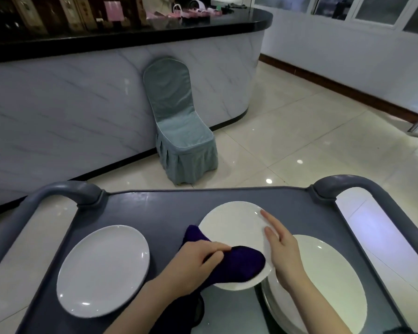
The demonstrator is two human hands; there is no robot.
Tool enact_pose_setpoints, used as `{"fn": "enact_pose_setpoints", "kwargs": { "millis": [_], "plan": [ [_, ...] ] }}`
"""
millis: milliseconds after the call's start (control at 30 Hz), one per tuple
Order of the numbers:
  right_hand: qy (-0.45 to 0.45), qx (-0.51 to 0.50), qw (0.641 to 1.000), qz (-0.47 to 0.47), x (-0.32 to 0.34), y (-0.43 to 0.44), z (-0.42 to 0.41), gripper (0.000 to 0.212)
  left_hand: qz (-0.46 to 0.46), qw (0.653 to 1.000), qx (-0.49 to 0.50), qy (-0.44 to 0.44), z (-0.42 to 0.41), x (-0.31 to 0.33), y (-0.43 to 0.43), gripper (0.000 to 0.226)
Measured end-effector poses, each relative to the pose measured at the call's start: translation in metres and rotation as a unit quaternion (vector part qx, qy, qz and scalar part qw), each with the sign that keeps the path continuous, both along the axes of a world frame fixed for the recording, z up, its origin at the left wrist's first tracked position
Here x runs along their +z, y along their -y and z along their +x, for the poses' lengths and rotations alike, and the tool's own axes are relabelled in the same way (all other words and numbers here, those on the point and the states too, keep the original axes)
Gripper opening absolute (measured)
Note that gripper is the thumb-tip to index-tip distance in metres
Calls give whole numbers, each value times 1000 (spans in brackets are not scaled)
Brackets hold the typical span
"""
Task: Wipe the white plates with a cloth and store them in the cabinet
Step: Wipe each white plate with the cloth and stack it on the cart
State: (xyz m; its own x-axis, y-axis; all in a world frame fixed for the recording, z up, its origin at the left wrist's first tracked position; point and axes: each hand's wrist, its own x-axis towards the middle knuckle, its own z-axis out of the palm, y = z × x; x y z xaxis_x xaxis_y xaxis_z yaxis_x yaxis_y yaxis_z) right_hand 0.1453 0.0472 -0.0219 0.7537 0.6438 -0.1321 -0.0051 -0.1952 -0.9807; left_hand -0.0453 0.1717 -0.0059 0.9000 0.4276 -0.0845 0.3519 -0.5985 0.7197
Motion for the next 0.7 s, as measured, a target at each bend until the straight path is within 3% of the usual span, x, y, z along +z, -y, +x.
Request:
{"fn": "enact_pose_setpoints", "kwargs": {
  "millis": [67, 133, 267, 400, 567, 633, 700],
  "plan": [
    [-6, -18, 1000, 23, 3, -4, -1, 41, 150, 988, -20, 26, -4, -1, 5, 34],
    [-17, -38, 998, 42, 6, -6, -1, 40, 221, 970, -75, 63, -7, -8, 15, 32],
    [-11, -49, 998, 45, 7, -9, -5, 41, 230, 963, -110, 82, 2, -18, 21, 36],
    [8, -28, 999, 22, 6, -9, -18, 44, 308, 939, -136, 76, 20, -25, 7, 47],
    [11, -18, 999, 36, 15, -5, -26, 38, 253, 967, -1, 8, 29, -29, -27, 56],
    [0, -45, 998, 51, 22, -2, -18, 38, 251, 966, 52, 23, 21, -24, -26, 57],
    [0, -71, 995, 66, 30, -1, -8, 39, 270, 961, 40, 45, 10, -15, -12, 50]
  ]
}}
